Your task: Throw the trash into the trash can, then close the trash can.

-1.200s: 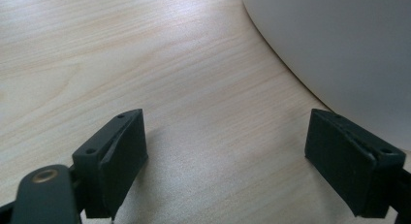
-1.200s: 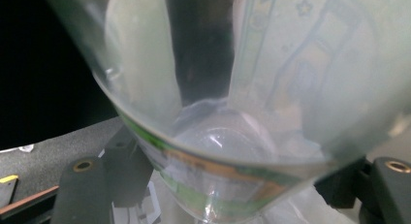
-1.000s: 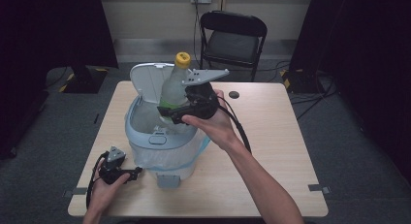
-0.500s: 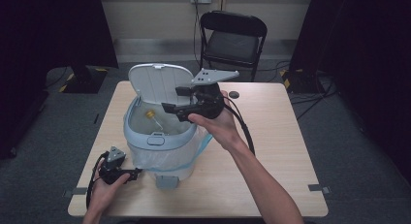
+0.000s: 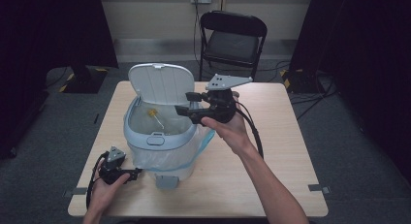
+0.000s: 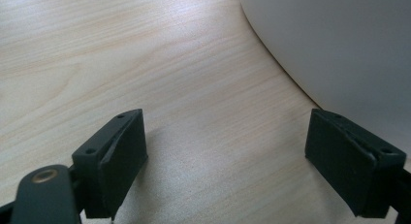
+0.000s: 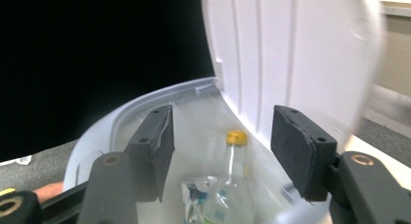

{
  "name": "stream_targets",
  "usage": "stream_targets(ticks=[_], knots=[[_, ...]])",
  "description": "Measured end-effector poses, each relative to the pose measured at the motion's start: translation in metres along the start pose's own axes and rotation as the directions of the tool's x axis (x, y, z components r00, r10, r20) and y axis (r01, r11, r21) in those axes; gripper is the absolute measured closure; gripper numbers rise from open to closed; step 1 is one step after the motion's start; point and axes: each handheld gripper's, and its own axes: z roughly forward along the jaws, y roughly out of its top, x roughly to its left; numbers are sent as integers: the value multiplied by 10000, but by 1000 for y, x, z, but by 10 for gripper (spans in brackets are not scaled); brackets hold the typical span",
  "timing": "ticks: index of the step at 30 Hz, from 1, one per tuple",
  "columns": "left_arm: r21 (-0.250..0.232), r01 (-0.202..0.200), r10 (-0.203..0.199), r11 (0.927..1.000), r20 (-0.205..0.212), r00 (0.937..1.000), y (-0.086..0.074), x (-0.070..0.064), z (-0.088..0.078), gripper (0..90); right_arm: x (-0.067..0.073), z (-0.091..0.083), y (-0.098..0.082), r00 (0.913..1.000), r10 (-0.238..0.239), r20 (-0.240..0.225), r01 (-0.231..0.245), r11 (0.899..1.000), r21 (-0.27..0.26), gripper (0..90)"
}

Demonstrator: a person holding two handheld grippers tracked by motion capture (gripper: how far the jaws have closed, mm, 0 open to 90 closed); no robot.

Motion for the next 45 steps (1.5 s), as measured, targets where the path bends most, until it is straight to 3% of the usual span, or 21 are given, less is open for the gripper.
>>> stream_targets(ticks=[12,22,33,45], knots=[[-24,67,-67,10000,-24,10000,0,-1,0,144,-22,-19,-10,9954,316,901,-304,9994,-146,325],[-6,28,-28,10000,-25,10000,0,0,0,144,-36,-24,-12,9900,290,1382,-294,9996,6,342],[-24,86,-86,10000,13,10000,0,-1,0,144,-55,-30,-15,9749,570,2153,-610,9981,118,277],[-29,117,-117,9999,36,9999,0,-1,0,144,-75,-21,-17,9670,873,2392,-942,9954,176,212]])
